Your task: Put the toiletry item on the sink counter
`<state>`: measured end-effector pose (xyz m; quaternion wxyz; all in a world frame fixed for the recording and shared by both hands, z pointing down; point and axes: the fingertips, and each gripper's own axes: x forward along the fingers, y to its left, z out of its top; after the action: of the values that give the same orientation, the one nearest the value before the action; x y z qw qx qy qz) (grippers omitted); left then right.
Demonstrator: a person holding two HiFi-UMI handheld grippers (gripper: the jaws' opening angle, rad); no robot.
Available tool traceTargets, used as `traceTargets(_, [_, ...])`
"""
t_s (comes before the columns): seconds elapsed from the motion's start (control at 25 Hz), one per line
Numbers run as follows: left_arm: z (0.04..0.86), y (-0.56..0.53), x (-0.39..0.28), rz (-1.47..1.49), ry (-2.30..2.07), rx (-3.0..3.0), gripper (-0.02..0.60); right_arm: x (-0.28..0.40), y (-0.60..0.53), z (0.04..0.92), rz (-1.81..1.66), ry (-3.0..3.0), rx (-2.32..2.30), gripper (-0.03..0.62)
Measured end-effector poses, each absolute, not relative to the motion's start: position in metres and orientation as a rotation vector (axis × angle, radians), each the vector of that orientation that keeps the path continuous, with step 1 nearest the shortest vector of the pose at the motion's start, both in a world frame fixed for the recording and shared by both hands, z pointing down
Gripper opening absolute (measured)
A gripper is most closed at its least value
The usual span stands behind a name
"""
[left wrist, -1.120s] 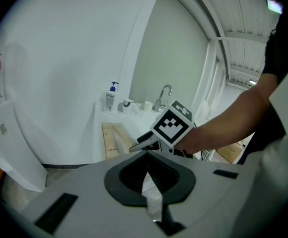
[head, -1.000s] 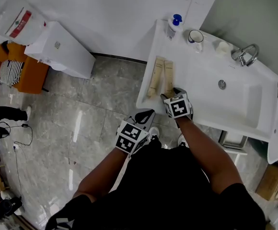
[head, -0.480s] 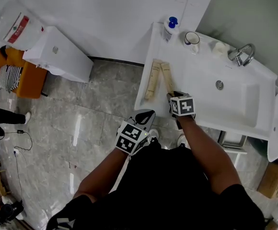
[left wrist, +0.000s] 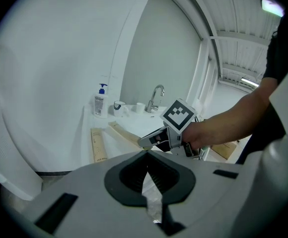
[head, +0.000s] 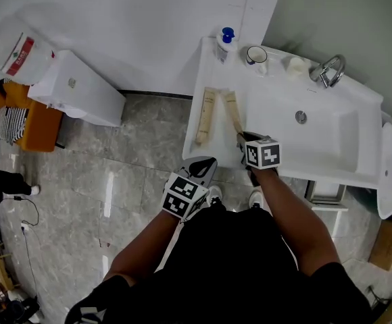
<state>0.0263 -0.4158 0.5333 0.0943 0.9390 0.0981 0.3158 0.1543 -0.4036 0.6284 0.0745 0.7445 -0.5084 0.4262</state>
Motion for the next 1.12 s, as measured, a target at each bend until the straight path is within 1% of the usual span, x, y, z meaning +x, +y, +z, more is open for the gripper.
traceTargets(0.72, [0.509, -0.308, 0.081, 0.892, 0.782, 2.813, 0.000, 0.154, -0.246, 0.532, 1.140, -1.423, 2.598, 0.041])
traceTargets(0.88, [0.507, -0.284, 0.089, 0.888, 0.882, 2.811, 0.000, 0.149, -0.207, 0.523, 1.091, -1.348, 2.667, 0.041])
traceTargets(1.12, [0.509, -0.251, 0.095, 0.922, 1.005, 2.787, 0.000, 0.133, -0.143, 0.521, 1.112, -1.214, 2.783, 0.041])
